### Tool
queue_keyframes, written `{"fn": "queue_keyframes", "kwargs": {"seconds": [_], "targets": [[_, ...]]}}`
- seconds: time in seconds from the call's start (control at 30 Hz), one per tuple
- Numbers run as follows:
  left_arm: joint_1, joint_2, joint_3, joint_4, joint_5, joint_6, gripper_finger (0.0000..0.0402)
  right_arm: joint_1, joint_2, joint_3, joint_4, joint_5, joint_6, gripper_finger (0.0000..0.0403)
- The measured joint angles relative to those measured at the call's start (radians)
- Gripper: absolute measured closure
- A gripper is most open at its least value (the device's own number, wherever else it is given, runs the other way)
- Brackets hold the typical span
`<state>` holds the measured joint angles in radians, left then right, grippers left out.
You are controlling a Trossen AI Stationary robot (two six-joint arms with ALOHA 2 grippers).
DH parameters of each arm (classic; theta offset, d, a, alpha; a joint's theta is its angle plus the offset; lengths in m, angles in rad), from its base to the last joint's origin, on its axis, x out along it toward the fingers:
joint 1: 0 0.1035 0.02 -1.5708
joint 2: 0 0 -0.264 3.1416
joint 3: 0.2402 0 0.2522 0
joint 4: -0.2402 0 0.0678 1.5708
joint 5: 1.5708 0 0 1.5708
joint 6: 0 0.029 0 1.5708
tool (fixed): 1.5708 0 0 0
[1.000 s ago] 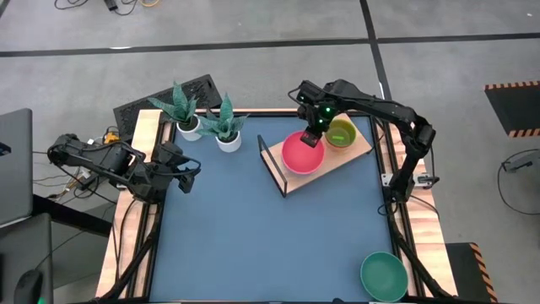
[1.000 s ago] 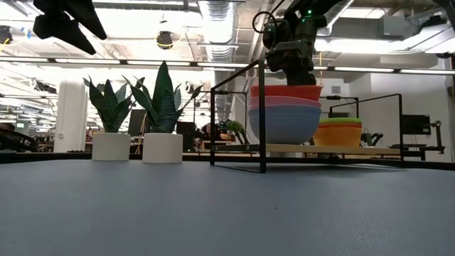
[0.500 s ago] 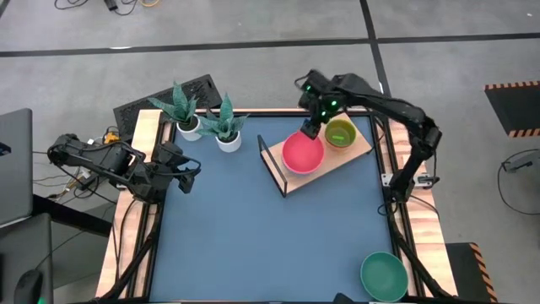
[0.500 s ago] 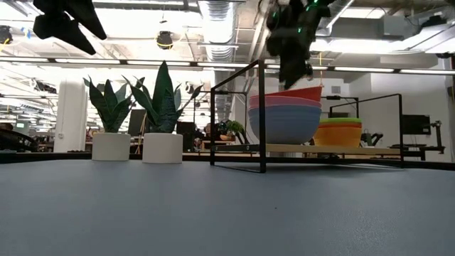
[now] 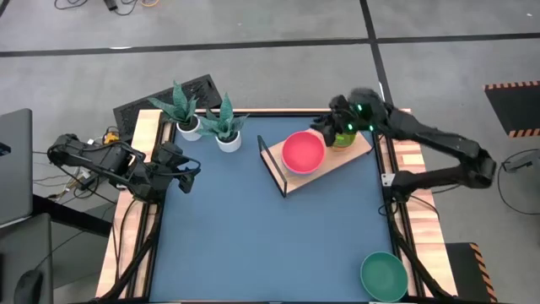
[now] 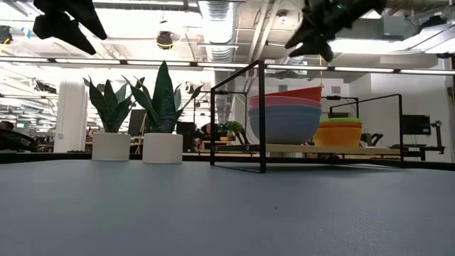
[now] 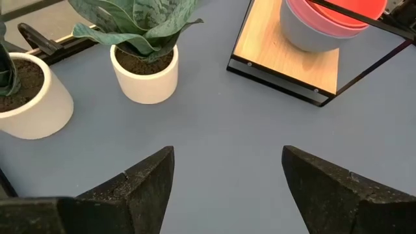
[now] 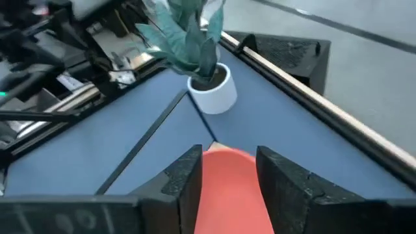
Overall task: Place and stack bowls onto a shelf
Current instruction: Stack the large orange bowl on top of the large pink bowl on the shelf, then stack the large green bowl on top of the large orange bowl on the shelf
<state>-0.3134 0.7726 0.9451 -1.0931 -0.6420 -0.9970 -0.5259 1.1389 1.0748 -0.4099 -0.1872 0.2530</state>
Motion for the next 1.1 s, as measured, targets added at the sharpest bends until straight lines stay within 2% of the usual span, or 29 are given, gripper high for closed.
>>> {"fn": "queue_keyframes", "kwargs": {"seconds": [0.17,0.33,0.67,0.8,0.9,1.0,1.1], "targets": [[0.000,0.000,0.000,0.000,-0.001,0.003,0.0132,0.026,-0.088,-0.223,0.169,0.009,0.041,0.0245],[0.000,0.000,0.000,0.000,-0.001,-0.011,0.0132,0.018,-0.090,-0.315,0.190,0.013,0.055,0.0253],[0.000,0.000,0.000,0.000,0.001,-0.039,0.0132,0.014,-0.003,-0.339,0.203,0.007,0.031,0.0258],[0.000,0.000,0.000,0.000,0.002,-0.039,0.0132,0.026,-0.040,-0.317,0.203,-0.024,0.060,0.0258],[0.000,0.000,0.000,0.000,0.009,-0.039,0.0132,0.047,-0.098,-0.247,0.085,-0.051,0.062,0.0258],[0.000,0.000,0.000,0.000,0.009,-0.039,0.0132,0.097,-0.157,-0.155,-0.163,-0.070,0.064,0.0258],[0.000,0.000,0.000,0.000,0.006,-0.036,0.0132,0.196,-0.195,-0.083,-0.429,-0.071,0.111,0.0258]]}}
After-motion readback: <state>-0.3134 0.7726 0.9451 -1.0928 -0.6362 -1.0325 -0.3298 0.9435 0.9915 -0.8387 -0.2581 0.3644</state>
